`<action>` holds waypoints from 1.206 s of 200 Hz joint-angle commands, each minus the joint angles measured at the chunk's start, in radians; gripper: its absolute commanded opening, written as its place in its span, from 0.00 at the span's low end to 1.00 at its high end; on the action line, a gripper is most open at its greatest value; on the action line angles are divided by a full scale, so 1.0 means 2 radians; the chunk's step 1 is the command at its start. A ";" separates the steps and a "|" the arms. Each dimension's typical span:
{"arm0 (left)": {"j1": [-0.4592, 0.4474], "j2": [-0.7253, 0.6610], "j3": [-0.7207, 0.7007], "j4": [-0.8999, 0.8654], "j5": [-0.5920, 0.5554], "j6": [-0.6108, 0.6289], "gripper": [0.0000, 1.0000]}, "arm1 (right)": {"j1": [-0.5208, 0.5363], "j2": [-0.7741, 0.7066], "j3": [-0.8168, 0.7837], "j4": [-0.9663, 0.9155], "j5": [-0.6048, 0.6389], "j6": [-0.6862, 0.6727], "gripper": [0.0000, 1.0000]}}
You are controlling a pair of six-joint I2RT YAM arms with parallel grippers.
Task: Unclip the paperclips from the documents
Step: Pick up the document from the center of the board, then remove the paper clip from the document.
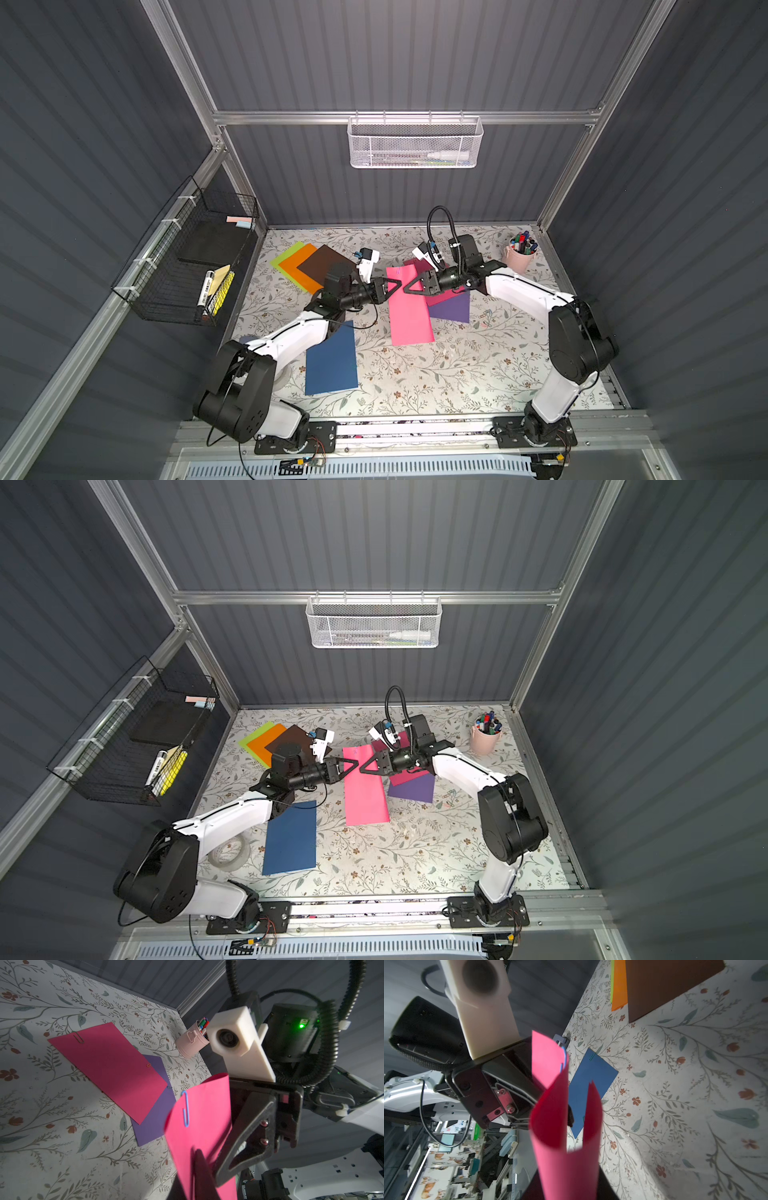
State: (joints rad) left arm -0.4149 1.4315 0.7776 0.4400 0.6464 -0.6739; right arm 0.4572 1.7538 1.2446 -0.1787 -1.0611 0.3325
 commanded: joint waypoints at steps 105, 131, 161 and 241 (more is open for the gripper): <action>0.002 -0.030 0.093 -0.218 -0.026 0.235 0.00 | -0.053 -0.094 0.024 -0.196 0.156 -0.227 0.65; 0.001 -0.032 0.102 -0.241 -0.003 0.269 0.00 | -0.055 -0.128 0.014 -0.153 0.136 -0.266 0.65; -0.005 -0.040 0.119 -0.264 0.032 0.302 0.00 | -0.056 -0.132 0.019 -0.106 0.059 -0.316 0.63; -0.024 -0.035 0.145 -0.306 0.087 0.342 0.00 | -0.047 -0.055 0.103 -0.112 -0.121 -0.351 0.53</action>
State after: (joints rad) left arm -0.4576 1.3834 1.0466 -0.1291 0.7597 -0.0372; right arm 0.3477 1.6115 1.4090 -0.3893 -1.1488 -0.3130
